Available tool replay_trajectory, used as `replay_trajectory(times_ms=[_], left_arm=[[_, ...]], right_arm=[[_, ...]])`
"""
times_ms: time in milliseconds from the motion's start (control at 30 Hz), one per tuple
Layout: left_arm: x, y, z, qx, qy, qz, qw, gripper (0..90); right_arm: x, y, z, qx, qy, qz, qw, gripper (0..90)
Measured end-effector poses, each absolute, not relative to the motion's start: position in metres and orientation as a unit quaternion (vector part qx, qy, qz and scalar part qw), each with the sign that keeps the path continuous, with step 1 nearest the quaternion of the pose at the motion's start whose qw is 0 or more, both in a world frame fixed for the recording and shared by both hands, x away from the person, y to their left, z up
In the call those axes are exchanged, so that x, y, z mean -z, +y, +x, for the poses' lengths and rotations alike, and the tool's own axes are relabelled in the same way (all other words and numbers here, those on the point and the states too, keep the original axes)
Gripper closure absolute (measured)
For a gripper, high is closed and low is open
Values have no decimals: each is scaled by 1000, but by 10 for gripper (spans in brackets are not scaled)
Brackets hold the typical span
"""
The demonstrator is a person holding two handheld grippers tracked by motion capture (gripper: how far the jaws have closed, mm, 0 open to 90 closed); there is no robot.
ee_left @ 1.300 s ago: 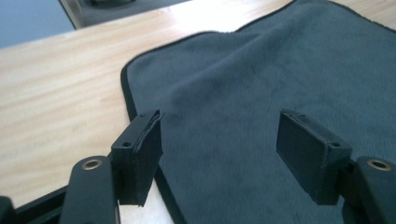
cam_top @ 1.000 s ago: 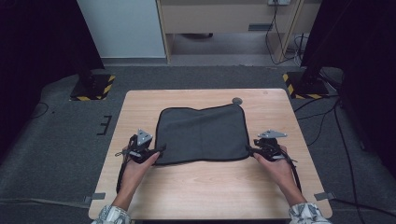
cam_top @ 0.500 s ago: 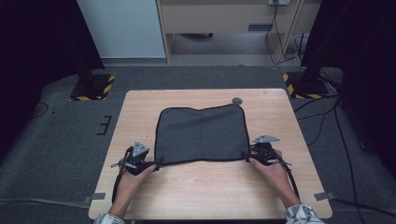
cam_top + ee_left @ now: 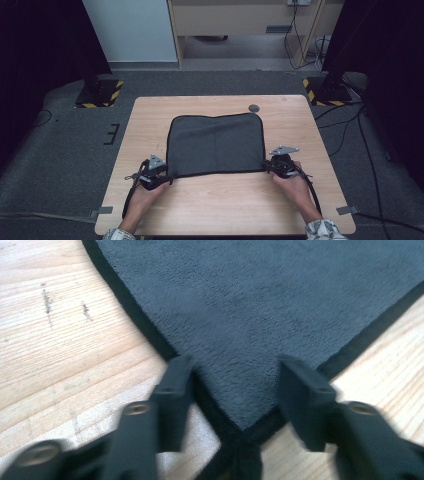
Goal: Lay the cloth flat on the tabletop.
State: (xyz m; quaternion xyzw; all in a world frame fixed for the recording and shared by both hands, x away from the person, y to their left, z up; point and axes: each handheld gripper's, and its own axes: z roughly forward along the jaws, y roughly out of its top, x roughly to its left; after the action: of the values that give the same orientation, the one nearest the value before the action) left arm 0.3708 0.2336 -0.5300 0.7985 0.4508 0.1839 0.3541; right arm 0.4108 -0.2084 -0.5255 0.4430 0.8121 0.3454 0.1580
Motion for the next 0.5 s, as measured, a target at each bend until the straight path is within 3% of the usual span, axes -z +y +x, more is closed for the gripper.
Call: replay_trajectory(times_ms=[133, 300, 500], left_arm=[[528, 225, 369, -179, 441, 808, 348, 680], [525, 213, 366, -173, 435, 816, 340, 793], [521, 202, 361, -159, 421, 825, 340, 823]], right_arm=[[523, -217, 403, -344, 817, 437, 155, 849], [520, -225, 393, -347, 817, 436, 150, 852], [517, -240, 376, -347, 817, 436, 148, 854]])
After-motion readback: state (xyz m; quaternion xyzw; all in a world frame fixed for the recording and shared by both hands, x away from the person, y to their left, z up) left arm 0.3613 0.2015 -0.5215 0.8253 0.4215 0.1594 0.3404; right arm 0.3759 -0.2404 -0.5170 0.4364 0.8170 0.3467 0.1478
